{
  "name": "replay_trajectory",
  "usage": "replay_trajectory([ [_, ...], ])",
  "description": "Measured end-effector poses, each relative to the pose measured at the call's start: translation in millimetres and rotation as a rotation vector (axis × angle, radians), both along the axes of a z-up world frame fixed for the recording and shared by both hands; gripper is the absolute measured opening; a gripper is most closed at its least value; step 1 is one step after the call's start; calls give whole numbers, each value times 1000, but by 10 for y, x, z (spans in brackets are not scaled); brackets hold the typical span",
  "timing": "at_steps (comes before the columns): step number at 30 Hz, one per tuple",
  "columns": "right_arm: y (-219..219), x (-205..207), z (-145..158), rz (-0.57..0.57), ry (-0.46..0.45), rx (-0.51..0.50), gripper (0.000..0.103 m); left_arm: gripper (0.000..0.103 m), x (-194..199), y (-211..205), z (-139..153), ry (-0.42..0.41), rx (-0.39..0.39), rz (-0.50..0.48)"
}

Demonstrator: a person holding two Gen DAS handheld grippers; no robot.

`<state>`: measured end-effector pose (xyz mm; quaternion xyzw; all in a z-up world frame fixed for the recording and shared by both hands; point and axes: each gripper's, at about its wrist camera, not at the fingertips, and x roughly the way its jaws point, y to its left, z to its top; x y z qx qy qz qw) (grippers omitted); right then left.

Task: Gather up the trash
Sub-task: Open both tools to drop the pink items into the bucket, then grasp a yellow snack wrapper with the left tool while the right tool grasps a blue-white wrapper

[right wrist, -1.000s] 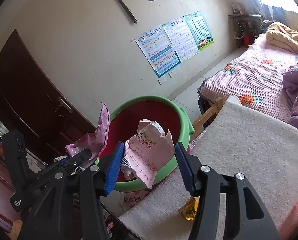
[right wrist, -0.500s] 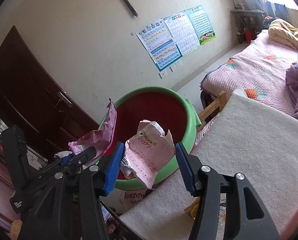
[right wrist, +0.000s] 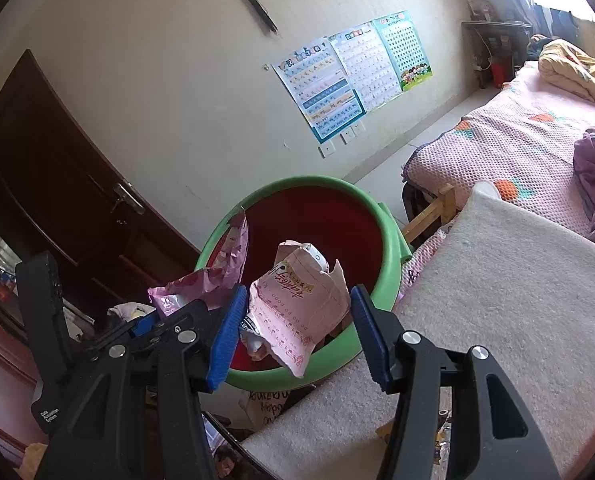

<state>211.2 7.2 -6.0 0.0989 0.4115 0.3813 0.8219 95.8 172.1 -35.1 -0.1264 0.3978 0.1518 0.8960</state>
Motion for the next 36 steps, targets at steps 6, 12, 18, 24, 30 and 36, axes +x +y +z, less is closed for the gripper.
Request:
replay_trajectory([
  [6, 105, -1, 44, 8, -23, -3, 55, 44, 52, 9, 5, 12, 10, 6],
  [12, 56, -22, 76, 13, -37, 23, 66, 60, -30, 67, 39, -12, 13, 42],
  [18, -216, -121, 169, 10, -51, 40, 66, 65, -171, 98, 119, -44, 10, 66],
  [24, -725, -346, 258, 41, -79, -30, 66, 70, -405, -88, 298, -121, -1, 42],
  [30, -1345, -665, -31, 42, -48, -197, 67, 71, -476, -532, 242, -119, -60, -80],
  [36, -1782, -1055, -379, 74, 81, -260, 68, 72, -363, -969, -2, -44, -90, -210],
])
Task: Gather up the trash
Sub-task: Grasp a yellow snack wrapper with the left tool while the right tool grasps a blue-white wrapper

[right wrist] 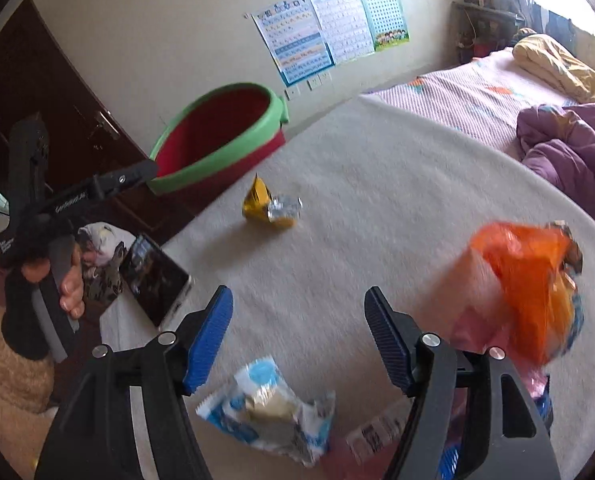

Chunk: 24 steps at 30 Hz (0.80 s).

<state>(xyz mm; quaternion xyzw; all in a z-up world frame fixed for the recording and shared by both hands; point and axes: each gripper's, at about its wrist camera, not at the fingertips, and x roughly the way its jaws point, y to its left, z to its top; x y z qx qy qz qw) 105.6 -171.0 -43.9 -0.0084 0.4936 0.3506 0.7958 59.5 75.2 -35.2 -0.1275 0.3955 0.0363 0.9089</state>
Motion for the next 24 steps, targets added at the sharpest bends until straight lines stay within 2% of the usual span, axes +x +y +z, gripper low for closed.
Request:
replay_trajectory([
  [2, -46, -105, -76, 0, 28, -7, 72, 74, 57, -138, -80, 19, 4, -42],
  [5, -50, -218, -186, 9, 63, -15, 72, 75, 168, -337, -195, 42, 34, -98],
  [10, 48, -372, -240, 74, 51, -62, 72, 77, 391, -587, -410, 83, 97, -158],
  [14, 210, -503, -333, 159, 9, -159, 70, 77, 524, -619, -523, 123, 76, -169],
  [16, 262, -556, -366, 190, -9, -179, 58, 65, 558, -645, -562, 139, 81, -181],
  [18, 281, -556, -368, 196, -8, -162, 54, 45, 569, -674, -593, 157, 71, -196],
  [21, 272, -475, -330, 171, -10, -122, 44, 36, 552, -666, -589, 160, 64, -205],
  [24, 225, -369, -269, 102, -39, -103, 42, 30, 503, -637, -553, 151, 53, -201],
])
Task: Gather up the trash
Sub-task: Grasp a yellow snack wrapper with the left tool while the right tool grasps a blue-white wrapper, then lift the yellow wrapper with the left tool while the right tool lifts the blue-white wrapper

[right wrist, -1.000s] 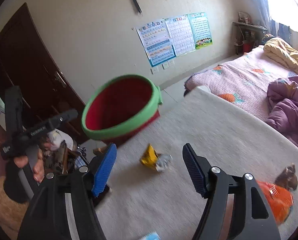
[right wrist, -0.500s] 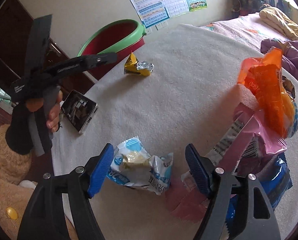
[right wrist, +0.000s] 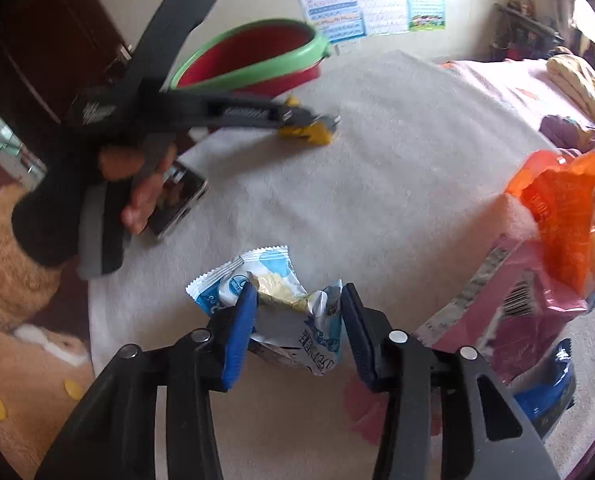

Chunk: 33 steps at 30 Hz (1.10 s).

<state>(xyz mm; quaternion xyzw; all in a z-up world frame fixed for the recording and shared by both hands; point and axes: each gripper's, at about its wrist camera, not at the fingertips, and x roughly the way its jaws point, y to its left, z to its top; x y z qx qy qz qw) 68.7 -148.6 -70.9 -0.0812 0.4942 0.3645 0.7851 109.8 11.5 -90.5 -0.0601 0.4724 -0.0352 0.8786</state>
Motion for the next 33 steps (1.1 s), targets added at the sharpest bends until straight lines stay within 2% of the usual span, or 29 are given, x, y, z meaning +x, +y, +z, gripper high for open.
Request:
replay_trajectory([
  [4, -90, 160, 91, -131, -40, 53, 41, 25, -108, 83, 70, -15, -25, 28],
  [8, -173, 310, 216, -267, -64, 154, 41, 24, -225, 87, 91, -12, -75, 44],
  [11, -219, 368, 253, -320, -62, 212, 41, 24, -292, 51, 107, -10, -85, 36],
  [14, -214, 397, 275, -329, -70, 186, 41, 26, -325, -19, 89, -3, -71, 20],
  [16, -189, 408, 268, -322, -69, 177, 41, 36, -331, -41, 60, 7, -75, 13],
  [17, -201, 397, 260, -322, -67, 177, 41, 46, -330, -46, 45, 15, -84, 7],
  [25, -210, 377, 113, -348, -36, 166, 42, 46, -318, -66, 10, 28, -86, 2],
  [31, -169, 371, 39, -337, 2, 155, 52, 46, -310, -84, -43, 48, -79, -6],
  [33, -150, 357, 54, -329, 8, 156, 63, 46, -310, -68, -68, 55, -78, 0],
])
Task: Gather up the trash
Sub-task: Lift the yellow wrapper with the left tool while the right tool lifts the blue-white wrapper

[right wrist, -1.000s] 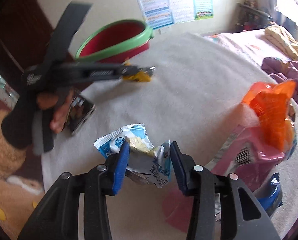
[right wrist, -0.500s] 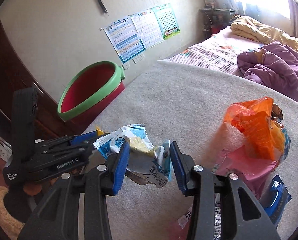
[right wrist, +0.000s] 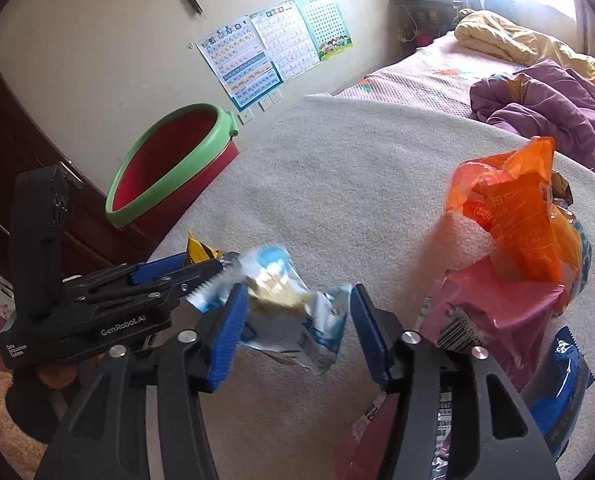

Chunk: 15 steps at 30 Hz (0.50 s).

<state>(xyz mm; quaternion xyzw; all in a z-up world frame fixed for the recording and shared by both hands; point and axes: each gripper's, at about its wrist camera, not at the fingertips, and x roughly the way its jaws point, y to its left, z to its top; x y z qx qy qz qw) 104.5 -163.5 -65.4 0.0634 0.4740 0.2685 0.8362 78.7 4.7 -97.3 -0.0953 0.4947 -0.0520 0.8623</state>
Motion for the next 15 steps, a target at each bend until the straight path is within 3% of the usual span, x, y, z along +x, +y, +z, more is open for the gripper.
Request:
replay_trajectory([
  [10, 126, -83, -15, 56, 18, -14, 64, 43, -35, 6, -35, 4, -3, 12],
  [13, 151, -83, -43, 63, 20, -34, 48, 41, -42, 12, -27, -1, -5, 16],
  [15, 161, -68, -63, 65, 28, -38, 32, 38, -52, 24, -3, -12, -5, 19],
])
